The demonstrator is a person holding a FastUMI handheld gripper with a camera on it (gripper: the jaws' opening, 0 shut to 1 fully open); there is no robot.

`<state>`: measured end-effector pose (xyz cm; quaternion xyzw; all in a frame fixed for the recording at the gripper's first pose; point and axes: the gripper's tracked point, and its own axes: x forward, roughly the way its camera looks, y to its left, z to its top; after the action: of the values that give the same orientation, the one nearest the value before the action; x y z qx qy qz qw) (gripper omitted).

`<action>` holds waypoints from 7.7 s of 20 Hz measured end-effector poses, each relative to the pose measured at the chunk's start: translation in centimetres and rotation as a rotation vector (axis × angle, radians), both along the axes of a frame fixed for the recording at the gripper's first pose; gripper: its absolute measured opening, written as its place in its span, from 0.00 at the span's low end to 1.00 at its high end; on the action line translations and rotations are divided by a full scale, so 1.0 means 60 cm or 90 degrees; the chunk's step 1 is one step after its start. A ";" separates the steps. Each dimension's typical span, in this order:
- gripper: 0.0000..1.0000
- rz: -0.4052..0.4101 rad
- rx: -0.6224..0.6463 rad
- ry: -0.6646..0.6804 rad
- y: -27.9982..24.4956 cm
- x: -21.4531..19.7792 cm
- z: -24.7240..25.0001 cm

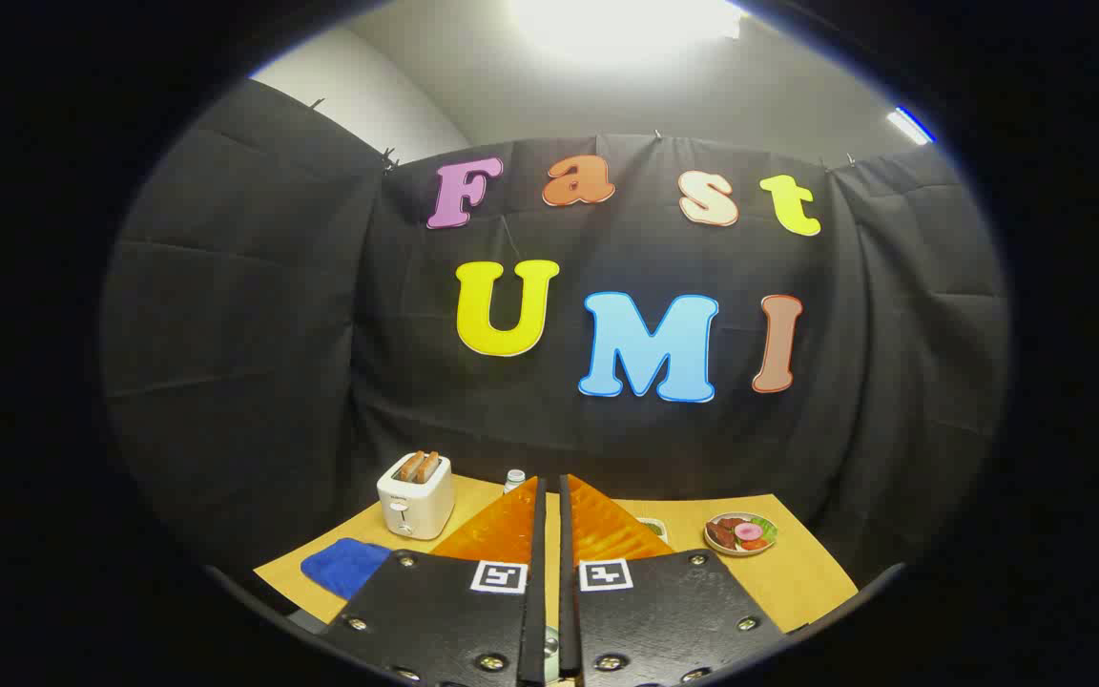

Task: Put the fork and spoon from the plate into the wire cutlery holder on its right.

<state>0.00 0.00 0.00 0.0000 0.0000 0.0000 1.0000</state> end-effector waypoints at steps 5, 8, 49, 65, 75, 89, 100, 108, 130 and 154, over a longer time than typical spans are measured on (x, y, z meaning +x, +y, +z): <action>0.06 -0.002 0.006 0.063 0.008 0.021 -0.049; 0.06 -0.001 0.012 0.088 0.014 0.028 -0.075; 0.78 -0.094 0.124 0.669 0.086 0.017 -0.601; 0.08 -0.113 0.199 0.770 0.097 0.018 -0.702; 0.08 -0.099 0.173 0.698 0.096 0.029 -0.647; 0.08 -0.201 0.225 0.594 -0.015 0.035 -0.518; 0.07 -0.336 0.329 0.598 -0.149 -0.011 -0.501; 0.07 -0.388 0.411 0.657 -0.183 -0.050 -0.515; 0.24 -0.386 0.460 0.708 -0.225 -0.036 -0.526; 0.27 -0.140 0.175 0.591 -0.002 0.034 -0.413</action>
<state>2.05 -0.14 -24.77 0.1315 0.4454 -0.1057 0.8793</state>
